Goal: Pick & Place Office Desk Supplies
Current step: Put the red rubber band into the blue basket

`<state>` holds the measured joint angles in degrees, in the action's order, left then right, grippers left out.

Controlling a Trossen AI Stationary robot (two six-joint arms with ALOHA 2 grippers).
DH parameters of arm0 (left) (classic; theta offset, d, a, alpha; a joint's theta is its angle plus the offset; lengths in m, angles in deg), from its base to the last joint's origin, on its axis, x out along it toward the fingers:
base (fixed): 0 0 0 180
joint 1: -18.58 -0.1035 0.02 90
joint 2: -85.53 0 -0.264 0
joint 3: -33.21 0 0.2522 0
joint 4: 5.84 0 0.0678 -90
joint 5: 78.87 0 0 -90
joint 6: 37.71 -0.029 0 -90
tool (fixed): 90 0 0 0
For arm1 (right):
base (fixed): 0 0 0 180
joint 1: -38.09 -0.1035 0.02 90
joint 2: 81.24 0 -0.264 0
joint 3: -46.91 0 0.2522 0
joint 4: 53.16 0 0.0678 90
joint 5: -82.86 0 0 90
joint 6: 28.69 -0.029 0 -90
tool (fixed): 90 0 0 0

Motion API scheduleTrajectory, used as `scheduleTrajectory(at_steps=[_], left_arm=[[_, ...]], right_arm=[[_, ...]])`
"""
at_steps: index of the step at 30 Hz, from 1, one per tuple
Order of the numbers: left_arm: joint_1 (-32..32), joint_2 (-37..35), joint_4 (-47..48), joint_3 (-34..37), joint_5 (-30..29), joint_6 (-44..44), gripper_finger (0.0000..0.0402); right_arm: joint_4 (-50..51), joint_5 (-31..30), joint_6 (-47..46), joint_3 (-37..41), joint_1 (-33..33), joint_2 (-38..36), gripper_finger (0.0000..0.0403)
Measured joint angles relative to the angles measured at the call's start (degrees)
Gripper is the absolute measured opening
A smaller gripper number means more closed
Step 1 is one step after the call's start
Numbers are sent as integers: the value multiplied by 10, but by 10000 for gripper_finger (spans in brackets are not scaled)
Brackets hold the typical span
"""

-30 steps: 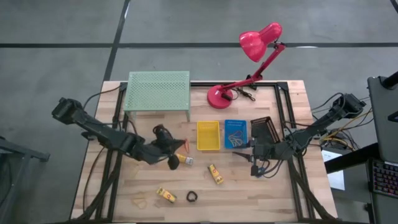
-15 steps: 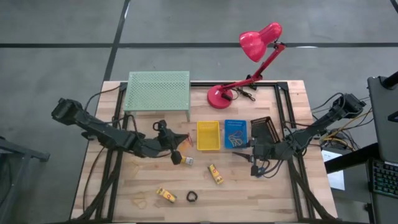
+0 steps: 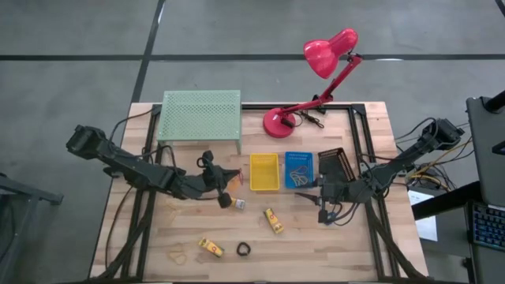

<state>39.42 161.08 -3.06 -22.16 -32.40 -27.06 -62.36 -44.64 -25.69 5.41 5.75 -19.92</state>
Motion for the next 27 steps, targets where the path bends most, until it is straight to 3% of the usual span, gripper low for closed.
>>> scheduleTrajectory(at_steps=[10, 20, 27], left_arm=[[-6, 22, -24, 7, 7, 34, 0], [-14, 72, -150, 4, 104, -40, 0], [-51, 141, -156, -45, 152, -49, 0]], right_arm=[[0, 0, 0, 0, 0, 0, 87], [0, 0, 0, 0, 0, 0, 81], [0, 0, 0, 0, 0, 0, 71]])
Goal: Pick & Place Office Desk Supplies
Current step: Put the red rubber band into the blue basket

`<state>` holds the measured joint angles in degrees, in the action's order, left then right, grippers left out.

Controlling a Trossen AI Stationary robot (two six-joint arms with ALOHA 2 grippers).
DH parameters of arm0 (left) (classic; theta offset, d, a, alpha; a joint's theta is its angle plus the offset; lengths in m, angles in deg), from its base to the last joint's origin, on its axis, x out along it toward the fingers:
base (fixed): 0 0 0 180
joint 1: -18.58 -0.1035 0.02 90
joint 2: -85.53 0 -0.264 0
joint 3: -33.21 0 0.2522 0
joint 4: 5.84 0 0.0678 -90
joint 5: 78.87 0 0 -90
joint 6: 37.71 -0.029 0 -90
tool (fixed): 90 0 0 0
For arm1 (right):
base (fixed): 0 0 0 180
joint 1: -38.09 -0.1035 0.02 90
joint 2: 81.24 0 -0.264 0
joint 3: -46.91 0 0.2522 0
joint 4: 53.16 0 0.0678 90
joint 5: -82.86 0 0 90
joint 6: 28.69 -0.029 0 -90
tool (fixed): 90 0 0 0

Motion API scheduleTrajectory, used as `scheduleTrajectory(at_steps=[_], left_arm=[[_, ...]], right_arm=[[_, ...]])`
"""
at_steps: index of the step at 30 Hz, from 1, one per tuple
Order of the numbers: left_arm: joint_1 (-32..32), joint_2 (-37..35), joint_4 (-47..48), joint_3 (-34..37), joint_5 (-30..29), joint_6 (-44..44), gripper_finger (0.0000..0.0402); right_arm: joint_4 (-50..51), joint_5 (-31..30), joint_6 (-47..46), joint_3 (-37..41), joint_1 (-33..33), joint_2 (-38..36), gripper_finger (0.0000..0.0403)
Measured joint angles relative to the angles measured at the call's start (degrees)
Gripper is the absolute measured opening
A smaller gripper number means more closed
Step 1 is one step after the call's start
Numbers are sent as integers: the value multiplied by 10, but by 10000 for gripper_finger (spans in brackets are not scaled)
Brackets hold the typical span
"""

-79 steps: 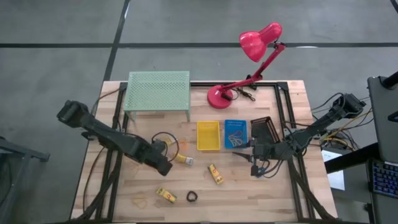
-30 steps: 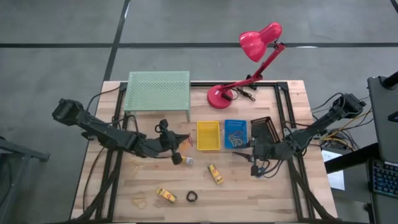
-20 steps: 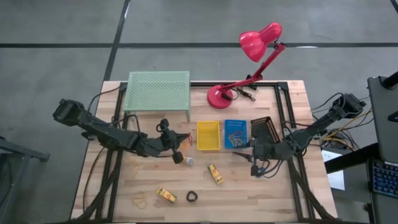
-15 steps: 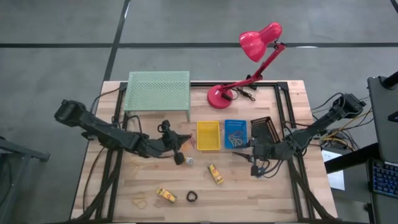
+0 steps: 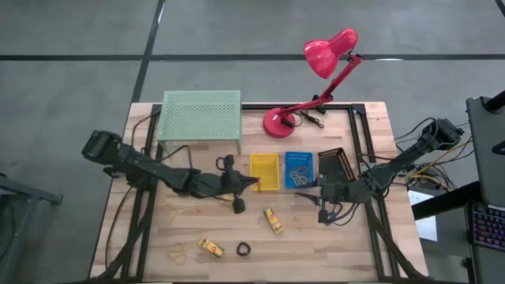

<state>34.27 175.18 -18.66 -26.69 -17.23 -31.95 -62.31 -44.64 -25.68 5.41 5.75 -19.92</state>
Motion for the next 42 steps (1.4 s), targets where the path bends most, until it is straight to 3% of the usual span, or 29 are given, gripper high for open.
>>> scheduleTrajectory(at_steps=[12, 22, 33, 42], left_arm=[[-58, 167, 2, -135, 58, -38, 0], [-113, 224, 107, -251, 129, -73, 0], [-163, 301, 95, -305, 173, -75, 0], [-171, 336, 126, -344, 175, -75, 0]], right_arm=[[0, 0, 0, 0, 0, 0, 82], [0, 0, 0, 0, 0, 0, 89], [0, 0, 0, 0, 0, 0, 72], [0, 0, 0, 0, 0, 0, 72]])
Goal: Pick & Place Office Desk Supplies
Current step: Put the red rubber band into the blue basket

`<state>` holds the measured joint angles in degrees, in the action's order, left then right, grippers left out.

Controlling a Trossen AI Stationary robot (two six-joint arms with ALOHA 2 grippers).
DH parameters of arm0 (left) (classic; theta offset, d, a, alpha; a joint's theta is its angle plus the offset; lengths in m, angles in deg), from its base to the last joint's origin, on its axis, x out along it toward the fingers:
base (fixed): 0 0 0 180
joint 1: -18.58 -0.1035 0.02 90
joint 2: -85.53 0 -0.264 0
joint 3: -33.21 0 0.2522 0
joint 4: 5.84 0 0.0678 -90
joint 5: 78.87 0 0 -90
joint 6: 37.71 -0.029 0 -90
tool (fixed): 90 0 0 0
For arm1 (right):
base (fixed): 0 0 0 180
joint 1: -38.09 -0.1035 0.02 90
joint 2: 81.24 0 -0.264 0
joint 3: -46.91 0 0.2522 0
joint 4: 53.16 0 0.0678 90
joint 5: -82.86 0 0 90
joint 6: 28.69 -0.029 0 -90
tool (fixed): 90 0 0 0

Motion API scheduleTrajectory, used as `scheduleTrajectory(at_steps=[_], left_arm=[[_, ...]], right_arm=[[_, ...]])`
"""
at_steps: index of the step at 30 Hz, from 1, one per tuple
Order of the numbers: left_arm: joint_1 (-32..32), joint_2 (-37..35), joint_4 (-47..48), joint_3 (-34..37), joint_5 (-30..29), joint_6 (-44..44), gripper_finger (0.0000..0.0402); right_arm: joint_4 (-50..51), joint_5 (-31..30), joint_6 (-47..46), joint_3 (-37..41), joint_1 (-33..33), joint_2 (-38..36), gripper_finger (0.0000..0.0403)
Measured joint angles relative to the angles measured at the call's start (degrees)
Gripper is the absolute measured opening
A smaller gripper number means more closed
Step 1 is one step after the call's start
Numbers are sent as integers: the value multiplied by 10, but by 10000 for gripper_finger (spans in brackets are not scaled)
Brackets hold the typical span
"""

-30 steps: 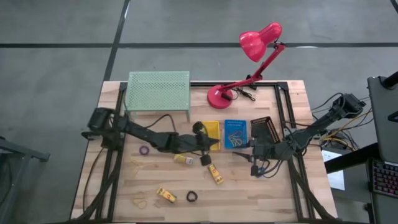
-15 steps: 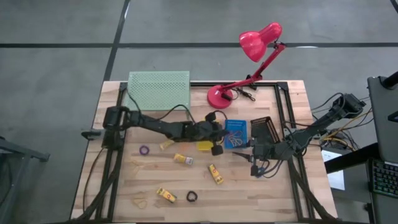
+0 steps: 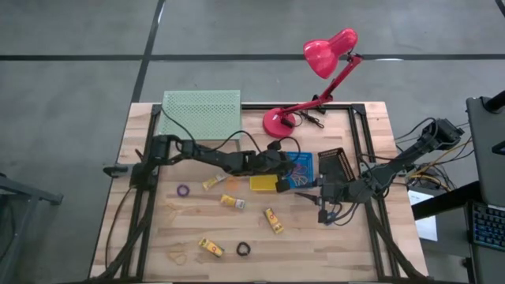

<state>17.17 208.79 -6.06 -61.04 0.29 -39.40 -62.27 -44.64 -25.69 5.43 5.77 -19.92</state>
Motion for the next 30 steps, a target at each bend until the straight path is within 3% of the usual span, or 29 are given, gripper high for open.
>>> scheduleTrajectory(at_steps=[16, 30], left_arm=[[2, 2, 55, 2, 24, 22, 0], [2, 2, 64, 3, 36, 21, 0]], right_arm=[[0, 0, 0, 0, 0, 0, 89], [0, 0, 0, 0, 0, 0, 71]])
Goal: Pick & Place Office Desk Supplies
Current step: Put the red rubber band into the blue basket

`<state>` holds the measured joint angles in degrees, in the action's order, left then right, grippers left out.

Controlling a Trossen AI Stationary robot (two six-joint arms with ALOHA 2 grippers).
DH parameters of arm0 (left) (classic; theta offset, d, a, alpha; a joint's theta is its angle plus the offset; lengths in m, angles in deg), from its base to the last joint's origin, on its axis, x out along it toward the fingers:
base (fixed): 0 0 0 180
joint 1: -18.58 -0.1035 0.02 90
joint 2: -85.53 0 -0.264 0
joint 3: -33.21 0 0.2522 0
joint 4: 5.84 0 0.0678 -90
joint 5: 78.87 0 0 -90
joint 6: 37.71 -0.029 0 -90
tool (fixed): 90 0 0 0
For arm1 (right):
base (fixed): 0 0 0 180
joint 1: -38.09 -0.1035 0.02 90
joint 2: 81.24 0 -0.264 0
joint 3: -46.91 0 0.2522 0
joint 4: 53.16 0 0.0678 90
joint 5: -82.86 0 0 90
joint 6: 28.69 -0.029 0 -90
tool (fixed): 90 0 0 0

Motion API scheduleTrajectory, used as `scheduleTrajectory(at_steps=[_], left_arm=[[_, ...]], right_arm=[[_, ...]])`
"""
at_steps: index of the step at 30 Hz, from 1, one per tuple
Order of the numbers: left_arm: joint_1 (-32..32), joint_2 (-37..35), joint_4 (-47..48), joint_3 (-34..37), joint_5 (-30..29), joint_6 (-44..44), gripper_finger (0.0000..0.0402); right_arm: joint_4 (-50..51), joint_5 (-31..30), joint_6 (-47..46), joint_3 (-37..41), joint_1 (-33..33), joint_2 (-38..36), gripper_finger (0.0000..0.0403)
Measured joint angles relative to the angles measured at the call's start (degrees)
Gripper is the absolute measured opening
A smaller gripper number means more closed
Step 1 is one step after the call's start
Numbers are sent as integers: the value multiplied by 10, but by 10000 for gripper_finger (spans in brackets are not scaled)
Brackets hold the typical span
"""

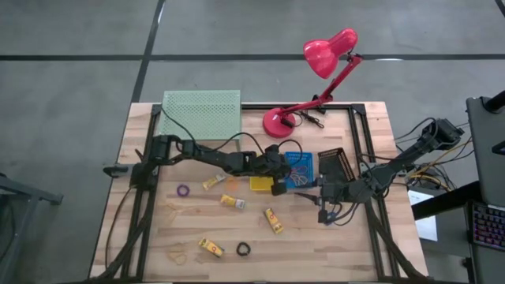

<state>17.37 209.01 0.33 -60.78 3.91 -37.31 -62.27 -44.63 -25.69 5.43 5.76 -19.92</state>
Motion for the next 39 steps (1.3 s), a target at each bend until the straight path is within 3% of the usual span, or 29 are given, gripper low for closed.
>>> scheduleTrajectory(at_steps=[4, 12, 24, 39], left_arm=[[0, 0, 0, 0, 0, -5, 7], [0, 0, 0, 0, 0, -6, 87], [0, 0, 0, 0, 3, -12, 155], [0, 0, 0, 0, 4, -45, 170]], right_arm=[[0, 0, 0, 0, 0, 0, 70], [0, 0, 0, 0, 0, 0, 81], [0, 0, 0, 0, 0, 0, 88], [0, 0, 0, 0, 0, 0, 70]])
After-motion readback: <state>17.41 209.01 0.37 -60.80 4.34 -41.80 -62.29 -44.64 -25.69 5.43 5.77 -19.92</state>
